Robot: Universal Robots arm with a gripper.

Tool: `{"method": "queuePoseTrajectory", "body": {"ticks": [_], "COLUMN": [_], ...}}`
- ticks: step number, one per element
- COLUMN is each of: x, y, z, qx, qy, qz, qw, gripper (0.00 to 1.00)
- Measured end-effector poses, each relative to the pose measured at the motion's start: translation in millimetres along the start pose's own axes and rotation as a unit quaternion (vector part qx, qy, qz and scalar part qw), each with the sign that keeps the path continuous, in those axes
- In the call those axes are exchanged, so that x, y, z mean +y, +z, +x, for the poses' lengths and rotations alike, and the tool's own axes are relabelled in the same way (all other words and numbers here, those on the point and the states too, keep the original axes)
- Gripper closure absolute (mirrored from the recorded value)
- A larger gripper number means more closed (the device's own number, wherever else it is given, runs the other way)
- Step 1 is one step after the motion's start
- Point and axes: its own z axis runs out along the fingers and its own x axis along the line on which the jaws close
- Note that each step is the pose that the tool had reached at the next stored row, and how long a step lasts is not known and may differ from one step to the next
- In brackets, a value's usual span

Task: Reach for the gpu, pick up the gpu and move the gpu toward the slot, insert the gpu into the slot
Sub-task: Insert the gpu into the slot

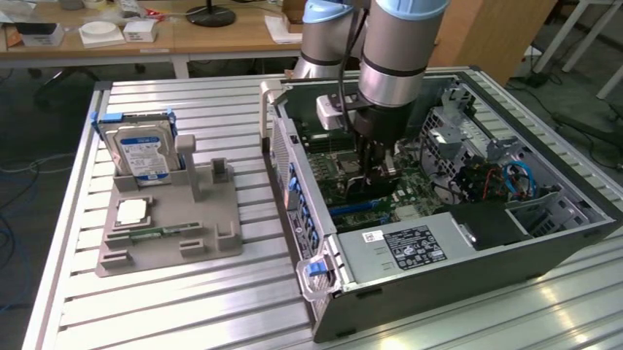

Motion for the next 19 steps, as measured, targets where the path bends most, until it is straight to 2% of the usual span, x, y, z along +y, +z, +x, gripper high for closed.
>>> {"method": "queuePoseTrajectory", "body": {"ticks": [7, 11, 19], "x": [2.1, 6.1, 6.5], "y": [8.8, 9.9, 9.9], "z": [0.1, 0.2, 0.2], "qx": [0.0001, 0.0001, 0.0], "qy": [0.0, 0.0, 0.0], "qz": [0.0, 0.0002, -0.0001], "qw": [1.0, 1.0, 1.0], "gripper": [0.74, 0.74, 0.74]}}
